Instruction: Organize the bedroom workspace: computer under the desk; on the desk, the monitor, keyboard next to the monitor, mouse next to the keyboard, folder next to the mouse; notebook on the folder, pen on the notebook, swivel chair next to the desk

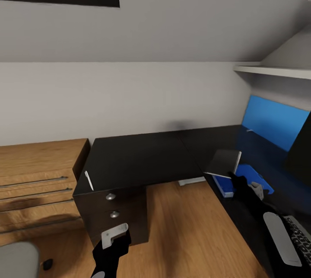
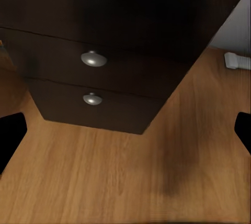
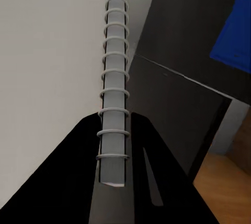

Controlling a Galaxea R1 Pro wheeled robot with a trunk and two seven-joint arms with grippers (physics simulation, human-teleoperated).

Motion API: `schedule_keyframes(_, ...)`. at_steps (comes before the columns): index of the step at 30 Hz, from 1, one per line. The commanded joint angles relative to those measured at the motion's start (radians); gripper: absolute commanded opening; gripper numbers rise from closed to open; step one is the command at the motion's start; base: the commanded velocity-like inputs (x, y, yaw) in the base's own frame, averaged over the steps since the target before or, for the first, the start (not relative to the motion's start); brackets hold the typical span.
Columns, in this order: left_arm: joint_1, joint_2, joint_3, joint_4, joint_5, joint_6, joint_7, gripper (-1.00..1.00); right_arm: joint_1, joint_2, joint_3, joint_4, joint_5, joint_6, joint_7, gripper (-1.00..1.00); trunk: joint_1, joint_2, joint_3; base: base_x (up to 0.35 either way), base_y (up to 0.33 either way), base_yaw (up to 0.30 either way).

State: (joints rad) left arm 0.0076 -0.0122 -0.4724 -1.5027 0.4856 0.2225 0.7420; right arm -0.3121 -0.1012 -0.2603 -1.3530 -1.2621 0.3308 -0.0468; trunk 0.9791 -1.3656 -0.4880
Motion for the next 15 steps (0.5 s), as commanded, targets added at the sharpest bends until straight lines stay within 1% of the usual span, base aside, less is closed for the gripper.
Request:
schedule_keyframes(1, 0.0, 0.0, 0.0, -0.002, 0.004, 0.004, 0.005, 1.0, -0.001, -0.004, -0.001, 0.001, -0.026, 0.006, -0.002, -1.0, 0.0, -0.001, -0.001, 0.0, 0.0, -0.296)
schedule_keyframes(3, 0.0, -0.001, 0.0, -0.002, 0.004, 0.004, 0.005, 1.0, -0.001, -0.011, -0.001, 0.015, -0.05, 0.007, -0.002, -1.0, 0.0, -0.001, -0.001, 0.0, 0.0, -0.296)
schedule_keyframes(4, 0.0, -0.001, 0.0, -0.002, 0.004, 0.004, 0.005, 1.0, -0.001, -0.013, -0.001, 0.018, -0.056, 0.008, -0.002, -1.0, 0.0, -0.001, -0.001, 0.0, 0.0, -0.296)
schedule_keyframes(11, 0.0, -0.002, -0.003, -0.002, 0.005, 0.004, 0.005, 1.0, -0.001, -0.016, 0.0, 0.026, -0.066, 0.008, -0.002, -1.0, 0.0, -0.001, -0.001, 0.0, 0.0, -0.291)
schedule_keyframes(15, 0.0, -0.002, -0.003, -0.002, 0.005, 0.004, 0.005, 1.0, -0.001, -0.015, 0.001, 0.025, -0.066, 0.007, -0.002, -1.0, 0.0, -0.001, -0.001, 0.0, 0.0, -0.104)
